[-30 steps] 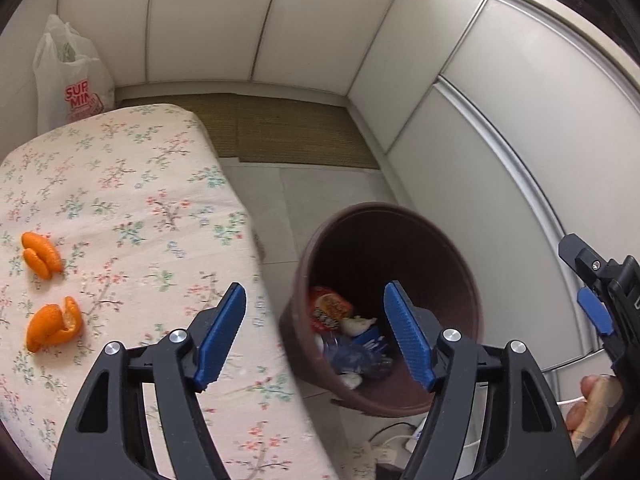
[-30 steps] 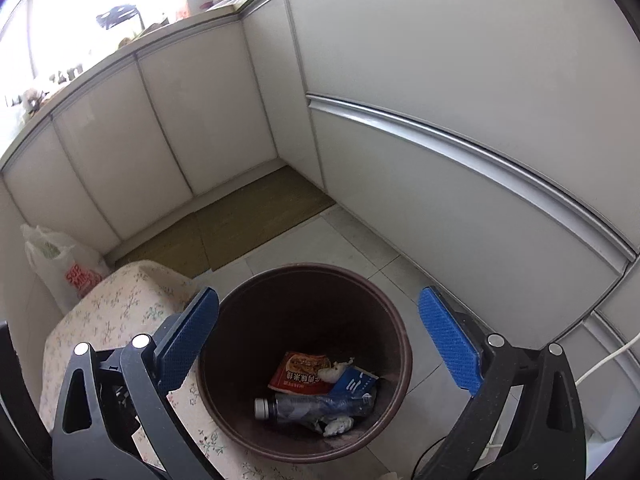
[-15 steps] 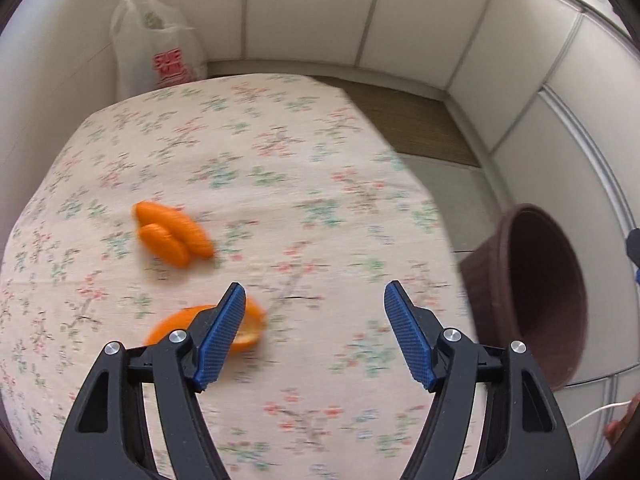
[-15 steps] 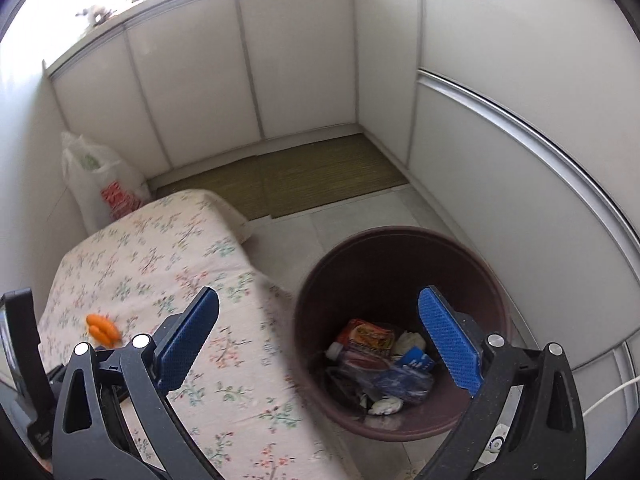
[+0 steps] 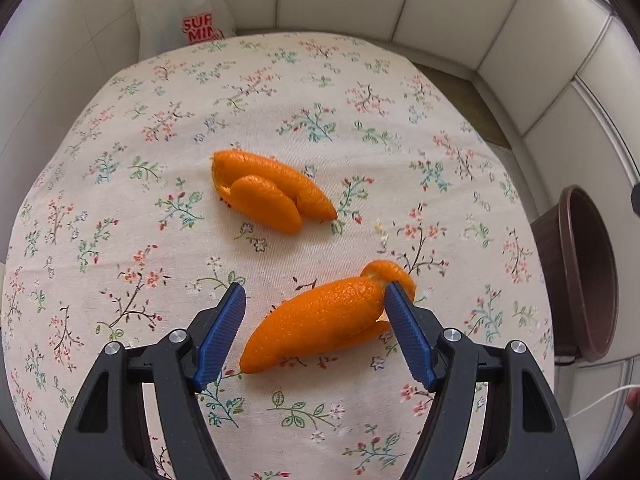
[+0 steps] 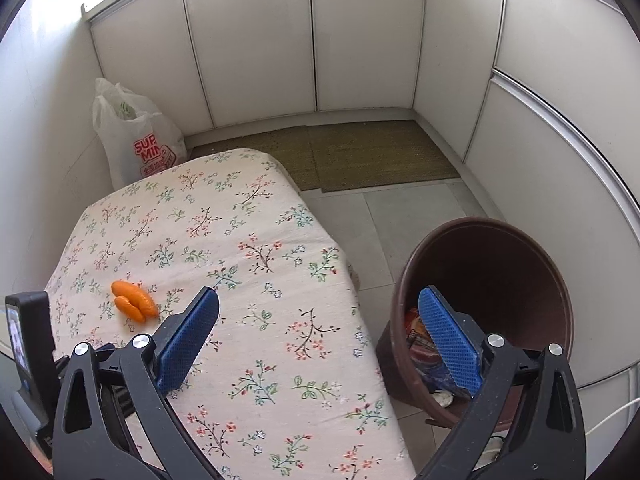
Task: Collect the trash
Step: 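Move both open tools back over the table toward the orange peels, then grasp the long orange peel with the left tool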
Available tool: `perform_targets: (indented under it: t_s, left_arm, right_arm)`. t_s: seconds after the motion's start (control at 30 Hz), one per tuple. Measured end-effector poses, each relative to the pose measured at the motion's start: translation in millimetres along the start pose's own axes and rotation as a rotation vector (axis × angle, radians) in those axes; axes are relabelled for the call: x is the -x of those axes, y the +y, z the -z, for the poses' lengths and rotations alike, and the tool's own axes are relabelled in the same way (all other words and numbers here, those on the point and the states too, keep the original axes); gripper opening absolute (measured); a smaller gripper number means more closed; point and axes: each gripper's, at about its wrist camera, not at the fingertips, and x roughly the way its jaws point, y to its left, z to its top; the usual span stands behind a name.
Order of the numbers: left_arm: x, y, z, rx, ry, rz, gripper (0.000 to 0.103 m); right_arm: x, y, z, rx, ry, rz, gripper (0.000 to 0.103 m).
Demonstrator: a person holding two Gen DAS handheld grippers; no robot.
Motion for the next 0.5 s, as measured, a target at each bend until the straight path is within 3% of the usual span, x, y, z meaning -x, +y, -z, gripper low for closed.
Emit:
perform_targets:
  t_s: [0.2,0.27,0.5]
  left_arm:
    - [-15,-16,10,-0.134,0.05,0.004,0.07]
    - [-13,-19,14,-0.171,0.032,-0.002,0.067]
    - [-5,-21,22,-0.235,0.046,0.003,0.029]
  right_arm:
    - [-10,9,1,0.023,0.02,0.008,0.096]
    - [-12,11,1,0.024,0.029,0.002,0.096]
    - [-23,25,3,0.055,0.049,-0.018,0.096]
